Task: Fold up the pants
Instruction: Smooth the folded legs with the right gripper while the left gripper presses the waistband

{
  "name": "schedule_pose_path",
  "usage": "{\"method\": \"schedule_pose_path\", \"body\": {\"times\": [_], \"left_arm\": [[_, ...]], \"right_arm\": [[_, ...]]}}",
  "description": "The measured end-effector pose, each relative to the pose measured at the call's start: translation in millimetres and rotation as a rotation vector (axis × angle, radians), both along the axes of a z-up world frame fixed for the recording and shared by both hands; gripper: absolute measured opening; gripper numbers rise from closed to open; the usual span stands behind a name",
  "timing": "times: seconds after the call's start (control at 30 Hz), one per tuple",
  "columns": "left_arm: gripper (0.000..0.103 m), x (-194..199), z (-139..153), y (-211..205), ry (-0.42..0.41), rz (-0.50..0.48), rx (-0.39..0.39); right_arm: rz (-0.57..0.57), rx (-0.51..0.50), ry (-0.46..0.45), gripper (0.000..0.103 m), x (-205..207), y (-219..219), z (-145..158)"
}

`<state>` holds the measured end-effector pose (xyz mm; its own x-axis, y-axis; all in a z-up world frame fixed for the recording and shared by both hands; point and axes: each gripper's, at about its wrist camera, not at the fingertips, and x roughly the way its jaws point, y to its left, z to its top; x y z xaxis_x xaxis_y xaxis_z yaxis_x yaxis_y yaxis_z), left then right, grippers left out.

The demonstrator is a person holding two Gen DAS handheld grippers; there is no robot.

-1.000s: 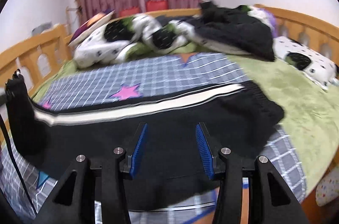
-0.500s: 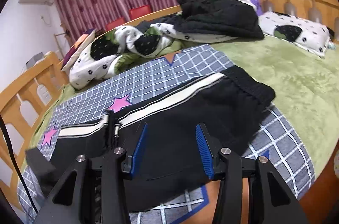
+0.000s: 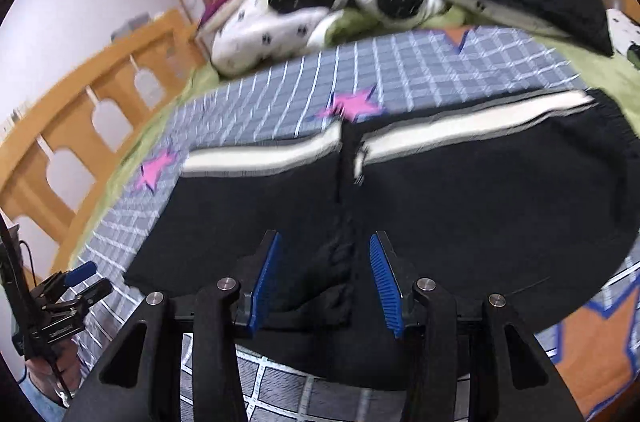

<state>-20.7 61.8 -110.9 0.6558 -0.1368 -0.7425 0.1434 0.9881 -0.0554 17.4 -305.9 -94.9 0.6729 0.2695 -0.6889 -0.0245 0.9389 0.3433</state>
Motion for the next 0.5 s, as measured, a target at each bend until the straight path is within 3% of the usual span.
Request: {"method": "schedule_pose_path", "body": {"times": [0.07, 0.13, 0.23, 0.37, 0.5], "left_arm": [[0.071, 5, -6, -2, 0.017, 0.0, -0.02], [0.07, 11, -12, -9, 0.023, -0.018, 0.01], [0.071, 16, -27, -20, 0.008, -0.029, 0.055], [0.07, 31, -34, -23, 0.026, -0.021, -0.039], [0.07, 49, -40, -27, 0.018, 0.024, -0.071]], "right_arm": [[0.01, -0.041, 0.017, 0.043, 5, 12, -11], [0.005, -0.087, 0.025, 0.04, 8, 20, -19], [0.009, -0.079, 0.058, 0.04, 10, 20, -30], [0.005, -0.052, 0.065, 0.04, 7, 14, -32], [-0.006, -0.046, 0.06, 0.04, 7, 11, -30]]}}
